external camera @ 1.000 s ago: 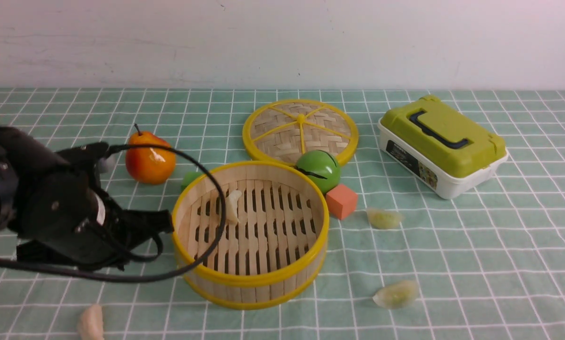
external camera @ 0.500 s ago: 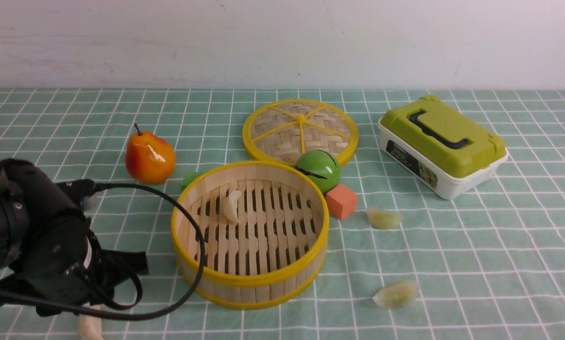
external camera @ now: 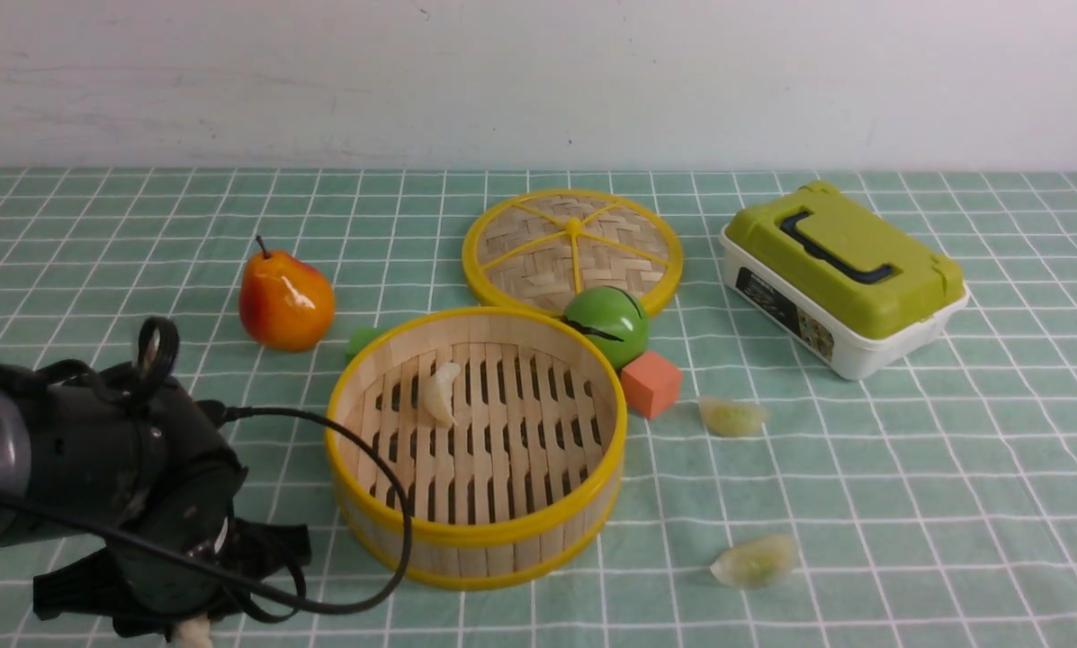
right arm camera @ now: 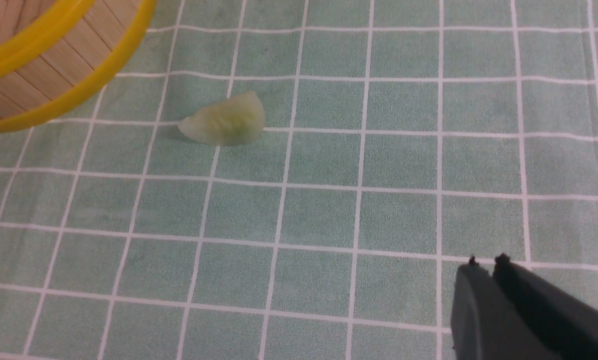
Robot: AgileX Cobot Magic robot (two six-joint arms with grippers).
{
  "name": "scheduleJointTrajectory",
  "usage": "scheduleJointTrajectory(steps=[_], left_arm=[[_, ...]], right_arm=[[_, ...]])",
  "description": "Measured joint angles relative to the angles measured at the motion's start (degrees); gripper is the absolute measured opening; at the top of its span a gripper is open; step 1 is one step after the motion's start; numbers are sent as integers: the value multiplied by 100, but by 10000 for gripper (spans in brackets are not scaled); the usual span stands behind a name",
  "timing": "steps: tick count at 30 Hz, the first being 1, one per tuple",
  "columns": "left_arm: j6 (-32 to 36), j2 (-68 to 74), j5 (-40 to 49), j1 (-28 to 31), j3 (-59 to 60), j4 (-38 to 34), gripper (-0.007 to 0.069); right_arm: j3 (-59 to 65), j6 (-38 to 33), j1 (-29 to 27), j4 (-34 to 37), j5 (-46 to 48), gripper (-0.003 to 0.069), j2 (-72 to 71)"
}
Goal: Put the dumplings into the steamer on the table with the blue tablecloth.
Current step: 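Reach for and grasp a dumpling on the table with the left gripper, then place the dumpling into the bamboo steamer basket with the left gripper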
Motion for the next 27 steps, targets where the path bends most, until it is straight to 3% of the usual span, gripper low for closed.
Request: scheduleJointTrajectory(steps=[6, 9, 12, 15, 20, 27], left_arm=[[313, -290, 255, -57, -279, -220, 229], [1186, -764, 386, -408, -1243, -718, 229], [1597, -742, 382, -624, -1831, -978, 229], [2104, -212, 382, -860, -2917, -1294, 229], [2323, 1346, 745, -862, -4378, -1370, 229], [2438, 2574, 1019, -862, -5322, -1439, 229]], right_arm=[[0, 0, 0, 0, 0, 48, 0], [0, 0, 0, 0, -6, 51, 0], [0, 0, 0, 0, -28, 51, 0], [0, 0, 0, 4, -92, 53, 0], [0, 0, 0, 6, -72, 53, 0], [0, 0, 0, -20, 107, 55, 0]])
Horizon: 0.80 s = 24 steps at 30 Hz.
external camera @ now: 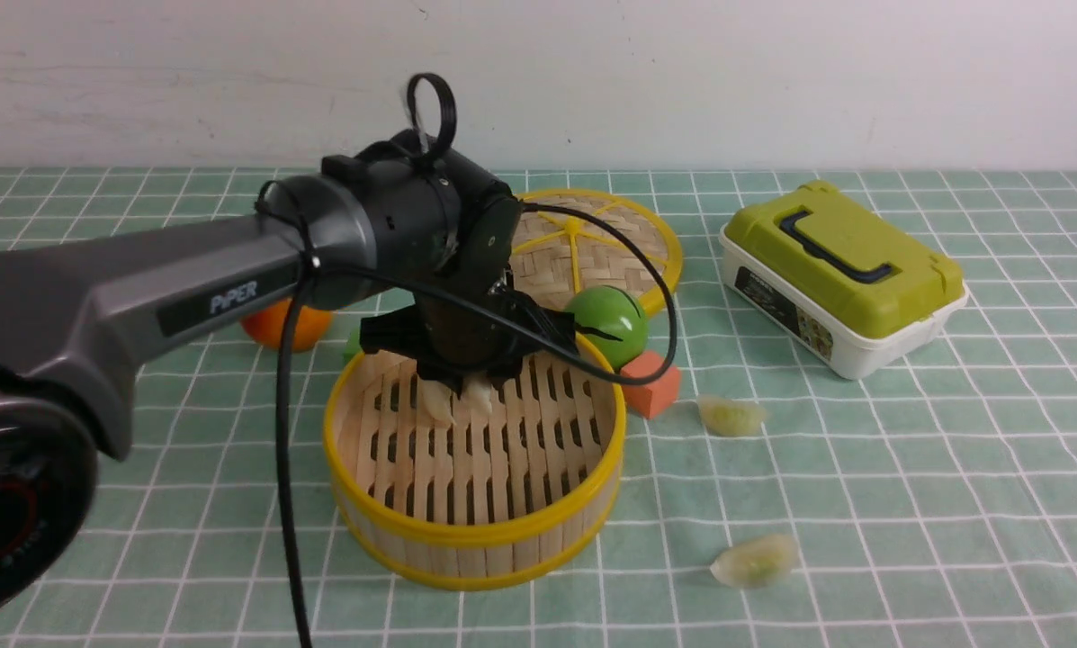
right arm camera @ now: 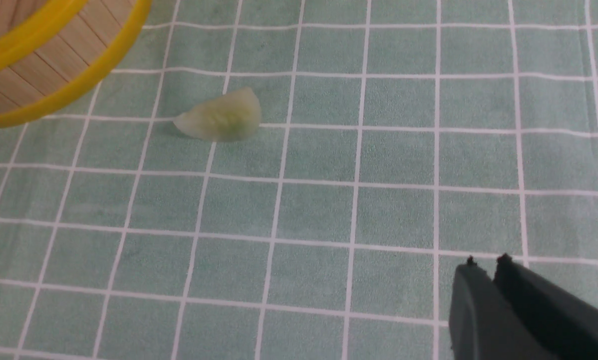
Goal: Put the dumplings into the steamer on the table with the blue tablecloth.
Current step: 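Place the dumpling into the bamboo steamer basket with the left gripper, then reach for and grasp a dumpling lying on the table beside the steamer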
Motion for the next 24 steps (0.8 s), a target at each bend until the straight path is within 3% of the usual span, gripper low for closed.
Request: scheduleJointTrajectory(steps=[6, 10, 13, 15, 16, 19, 24], left_arm=[[310, 160, 0, -46, -141, -240, 290], [358, 84, 41, -55, -147, -275, 375], [475, -240, 254, -55, -147, -275, 400], [586, -466, 346, -55, -147, -275, 399], [846, -895, 556, -55, -147, -299, 388], [1233, -1622, 939, -55, -147, -423, 355], [1885, -3099, 1682, -55, 54, -851, 230]], right_arm=[[-6, 0, 0, 66, 442, 90, 20], [-164, -227, 0, 478, 659, 186, 289], [-440, -1080, 0, 1162, 719, 302, 733], [-562, -1480, 0, 1451, 726, 338, 974], [-746, -1993, 0, 1992, 726, 370, 1403], [-1133, -2776, 0, 2614, 711, 391, 2153], [-2365, -3801, 0, 2862, 757, 398, 3795]])
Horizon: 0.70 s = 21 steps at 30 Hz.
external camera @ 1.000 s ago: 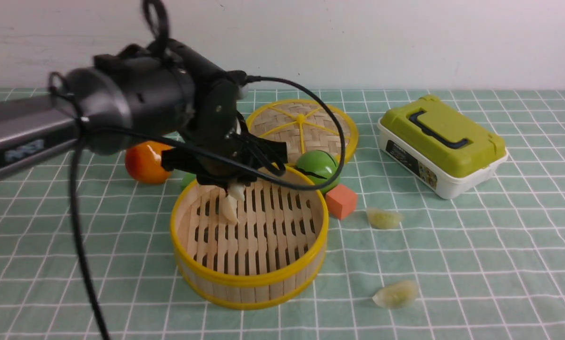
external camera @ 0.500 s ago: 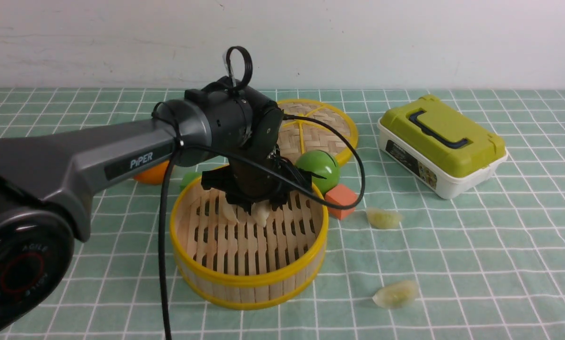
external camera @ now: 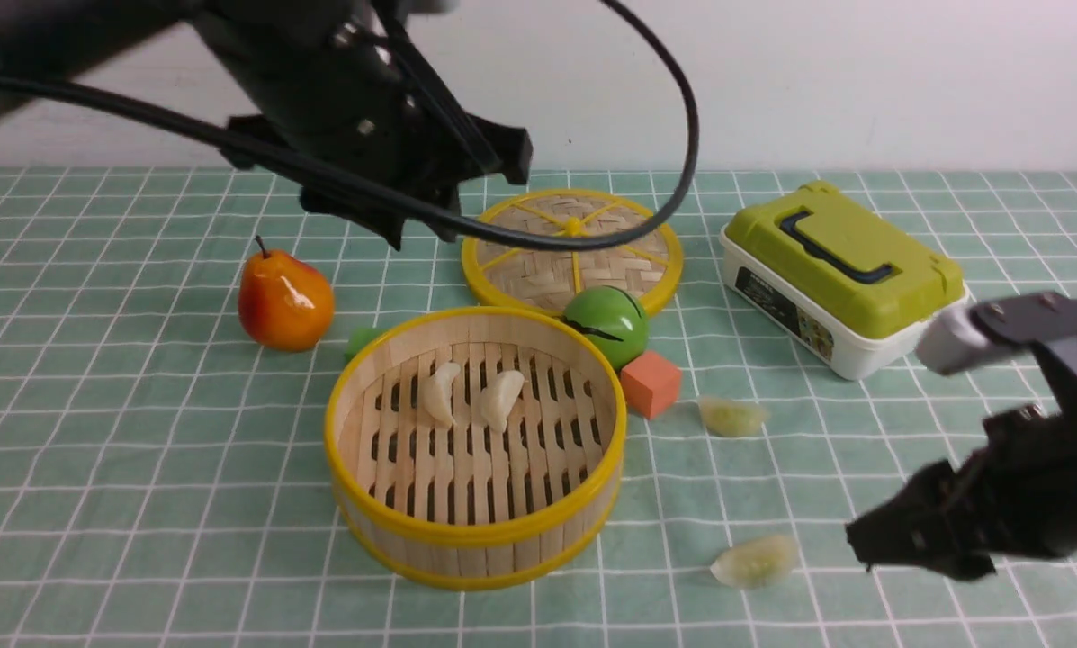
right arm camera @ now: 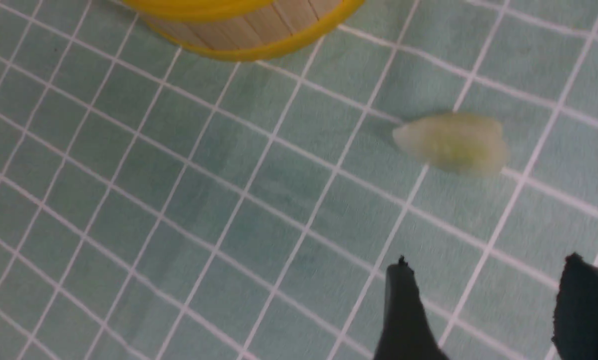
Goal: Put the dumplings into the steamer on the table with the blue tablecloth.
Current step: 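Reach for and grasp a dumpling lying on the table beside the steamer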
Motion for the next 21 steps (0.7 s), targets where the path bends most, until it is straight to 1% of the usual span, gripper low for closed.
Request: scheduleJointTrajectory(steps=[3, 4, 6, 7, 8, 9, 11, 13, 14, 15, 17, 20, 21], left_arm=[[261, -748, 112, 0, 437, -239, 171], [358, -1128, 104, 0, 728, -315, 143], [434, -1644, 61, 0, 1165, -361, 118], [468, -2092, 6, 0, 1579, -369, 101], [468, -2092, 6, 0, 1579, -369, 101], [482, -2587, -23, 0, 2008, -369, 90], [488, -3100, -42, 0, 2630, -301, 84], [488, -3689, -42, 0, 3361, -148, 83], [488, -3689, -42, 0, 3418, -129, 83], [453, -4011, -42, 0, 3812, -16, 83], [384, -4344, -27, 0, 4313, 132, 83], [197, -4664, 81, 0, 4808, 282, 83], [107, -4799, 126, 0, 4977, 354, 84]], right_arm=[[-852, -426, 0, 2, 164, 398, 830], [-1336, -667, 0, -4, 258, 398, 1317], [-1893, -1028, 35, -83, 344, 398, 1865], [-2367, -1204, 70, -195, 372, 398, 2337], [-2367, -1221, 77, -216, 372, 398, 2403], [-2833, -1324, 132, -388, 385, 398, 2802], [-3415, -1350, 242, -761, 434, 398, 3378], [-4137, -1363, 404, -1309, 621, 398, 4077], [-4194, -1363, 404, -1356, 643, 398, 4131], [-4611, -1369, 523, -1676, 794, 398, 4531], [-5000, -1291, 664, -2106, 1030, 388, 4911], [-5374, -979, 800, -2603, 1284, 340, 5270], [-5456, -804, 833, -2780, 1323, 298, 5346]])
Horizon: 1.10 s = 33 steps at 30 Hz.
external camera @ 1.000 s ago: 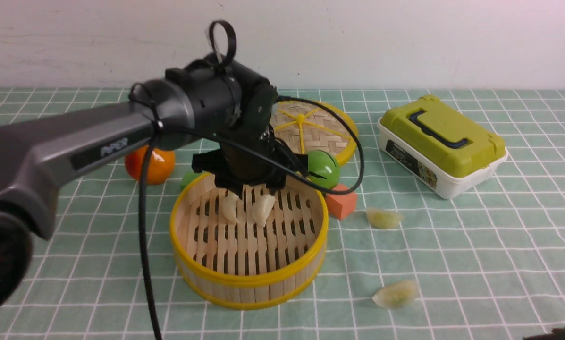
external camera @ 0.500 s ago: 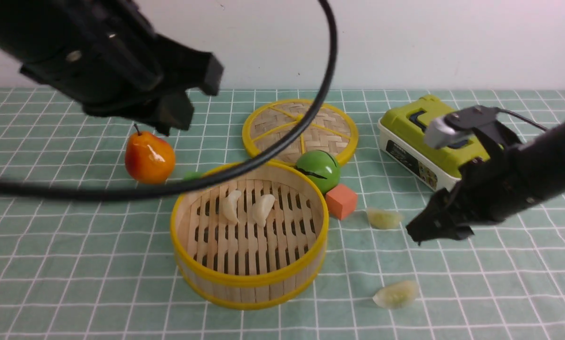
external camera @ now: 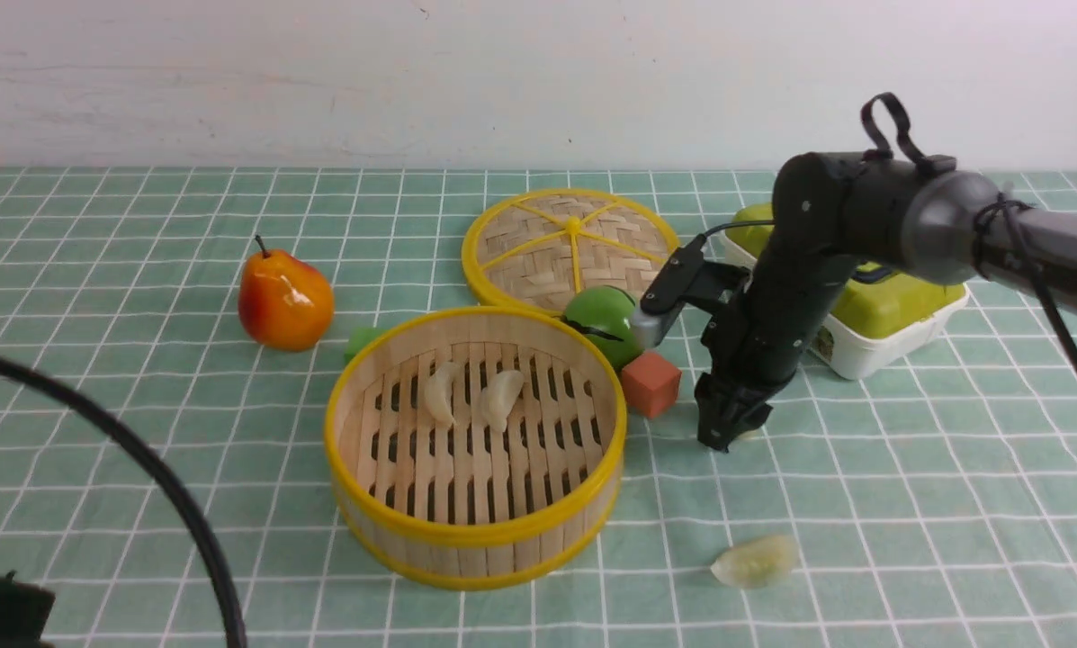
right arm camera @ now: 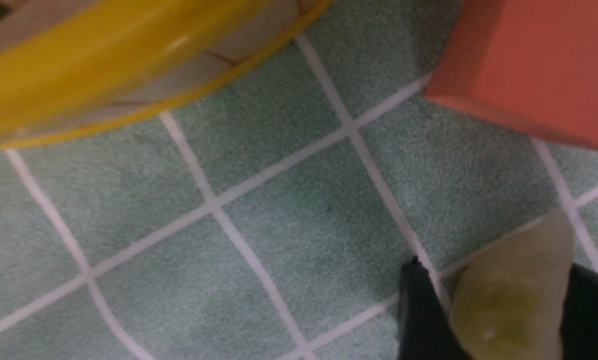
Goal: Put the dumplings into the steamer on the table with the blue tablecloth.
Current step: 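Reach for and grasp a dumpling lying on the table beside the steamer, then place the dumpling in the bamboo steamer basket with the right gripper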
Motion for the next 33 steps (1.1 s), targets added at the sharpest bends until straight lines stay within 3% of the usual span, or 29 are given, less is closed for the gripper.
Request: scheduleJointTrajectory(steps=[3, 10, 16, 20, 25, 26, 30, 33], left_arm=[[-261, -200, 83, 0, 252, 184, 87], [-1208, -765, 284, 0, 518, 961, 91], [-2258, -1583, -473, 0, 1355, 1762, 91], [-2469, -1933, -1178, 0, 2071, 2172, 93], [-2493, -2079, -1583, 0, 2307, 2180, 94], [-2493, -2119, -1713, 0, 2324, 2194, 94], [-2493, -2140, -1755, 0, 2324, 2200, 94], [-2493, -2140, -1755, 0, 2324, 2175, 94]], right_arm=[[-52, 412, 28, -195, 154, 203, 7], [-59, 1496, 28, -85, 517, 206, -360], [-77, 2375, 269, 1795, 468, 206, -1221], [-77, 2764, 1053, 2402, -86, 206, -1086], [-77, 3364, 1729, 2084, -748, 206, -616], [-77, 3775, 1872, 1800, -1013, 206, -446], [-77, 4624, 1969, 1345, -1375, 211, -177], [-77, 5002, 1969, 1283, -1471, 260, -104]])
